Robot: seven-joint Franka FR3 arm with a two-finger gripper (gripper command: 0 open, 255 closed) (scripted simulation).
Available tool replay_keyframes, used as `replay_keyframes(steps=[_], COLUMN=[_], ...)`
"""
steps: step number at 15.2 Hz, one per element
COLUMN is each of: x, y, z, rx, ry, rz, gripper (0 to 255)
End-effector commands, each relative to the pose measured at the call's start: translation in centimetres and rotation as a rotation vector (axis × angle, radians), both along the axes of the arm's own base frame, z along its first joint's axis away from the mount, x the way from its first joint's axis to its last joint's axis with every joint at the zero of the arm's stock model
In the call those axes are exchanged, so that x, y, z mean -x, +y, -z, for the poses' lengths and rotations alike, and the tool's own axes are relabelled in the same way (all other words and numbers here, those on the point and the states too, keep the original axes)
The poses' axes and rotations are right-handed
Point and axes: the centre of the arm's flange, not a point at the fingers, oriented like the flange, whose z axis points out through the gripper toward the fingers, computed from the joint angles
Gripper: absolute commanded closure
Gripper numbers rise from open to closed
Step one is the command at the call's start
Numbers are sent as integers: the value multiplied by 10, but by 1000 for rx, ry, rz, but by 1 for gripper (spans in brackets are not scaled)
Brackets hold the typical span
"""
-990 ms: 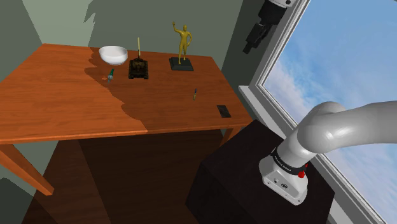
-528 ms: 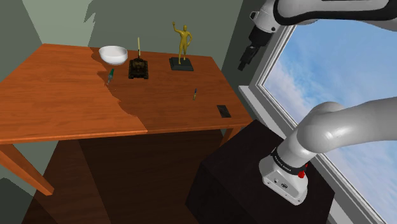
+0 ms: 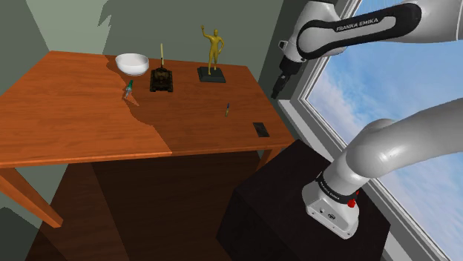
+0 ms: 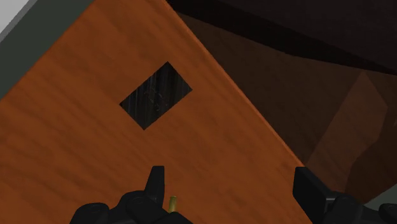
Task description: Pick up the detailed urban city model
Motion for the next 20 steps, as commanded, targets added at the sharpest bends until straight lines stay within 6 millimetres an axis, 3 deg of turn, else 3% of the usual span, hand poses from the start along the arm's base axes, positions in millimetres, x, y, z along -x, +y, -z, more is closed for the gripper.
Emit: replay_keyframes(steps=[1, 18, 20], x=[-4, -50, -52], y=[-9, -86, -89], z=[26, 231, 245], rx=[5, 48, 50], ry=[9, 102, 106], rz=[-19, -168, -174], gripper=[0, 0, 0])
